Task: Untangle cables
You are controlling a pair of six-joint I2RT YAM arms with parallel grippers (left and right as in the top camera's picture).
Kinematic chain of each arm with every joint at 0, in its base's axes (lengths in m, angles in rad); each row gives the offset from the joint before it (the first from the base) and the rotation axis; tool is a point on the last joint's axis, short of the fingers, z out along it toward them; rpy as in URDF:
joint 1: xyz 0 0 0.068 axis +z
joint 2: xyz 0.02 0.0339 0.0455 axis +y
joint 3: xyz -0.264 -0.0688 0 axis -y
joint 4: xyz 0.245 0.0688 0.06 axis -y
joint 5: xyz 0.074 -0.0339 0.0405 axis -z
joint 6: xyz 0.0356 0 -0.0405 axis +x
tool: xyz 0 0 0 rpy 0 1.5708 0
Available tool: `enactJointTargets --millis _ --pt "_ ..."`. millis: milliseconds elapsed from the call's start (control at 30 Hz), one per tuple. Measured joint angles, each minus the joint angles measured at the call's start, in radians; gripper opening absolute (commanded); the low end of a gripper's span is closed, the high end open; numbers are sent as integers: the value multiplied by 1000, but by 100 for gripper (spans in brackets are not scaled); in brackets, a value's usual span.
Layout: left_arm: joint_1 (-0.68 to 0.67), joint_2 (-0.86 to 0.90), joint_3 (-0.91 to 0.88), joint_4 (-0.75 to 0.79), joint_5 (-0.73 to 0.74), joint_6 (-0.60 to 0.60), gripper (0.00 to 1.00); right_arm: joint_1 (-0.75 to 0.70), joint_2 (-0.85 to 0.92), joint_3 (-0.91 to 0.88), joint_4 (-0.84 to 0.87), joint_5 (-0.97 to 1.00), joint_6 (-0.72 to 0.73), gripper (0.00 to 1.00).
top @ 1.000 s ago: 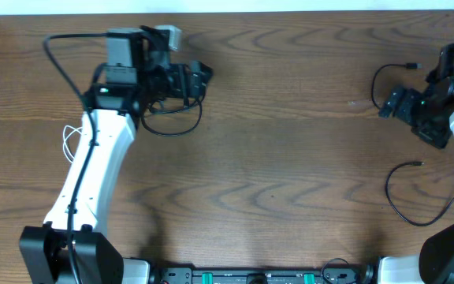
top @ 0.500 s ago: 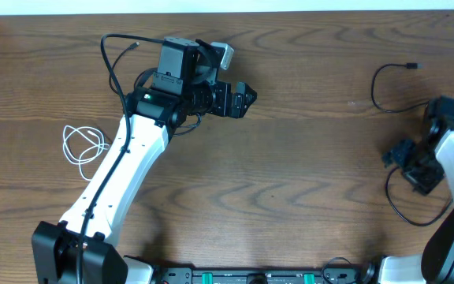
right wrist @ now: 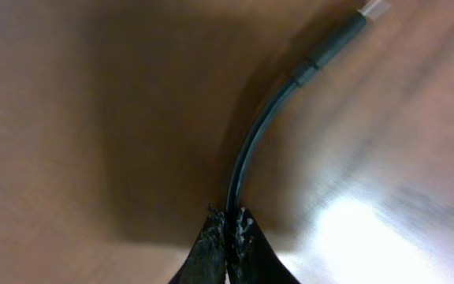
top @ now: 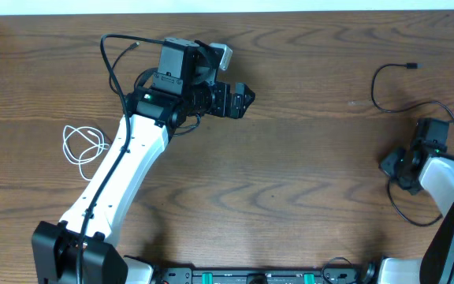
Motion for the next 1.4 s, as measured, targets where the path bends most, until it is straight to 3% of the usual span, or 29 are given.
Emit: enactJointTargets --millis 133,267,400,600,933,1400 --pt "0 0 0 0 -1 0 99 0 5 -13 87 -57 -1 1" --pt "0 0 0 0 -4 0 99 0 32 53 7 -101 -3 1" --pt "0 0 0 -1 -7 0 99 0 53 267 -130 -118 -6 1" --pt "0 0 0 0 -7 0 99 0 48 539 -109 -130 -94 1" --pt "0 0 0 0 -7 0 99 0 95 555 3 -69 -183 1" --pt "0 0 0 0 -7 0 99 0 430 555 198 -38 -127 5"
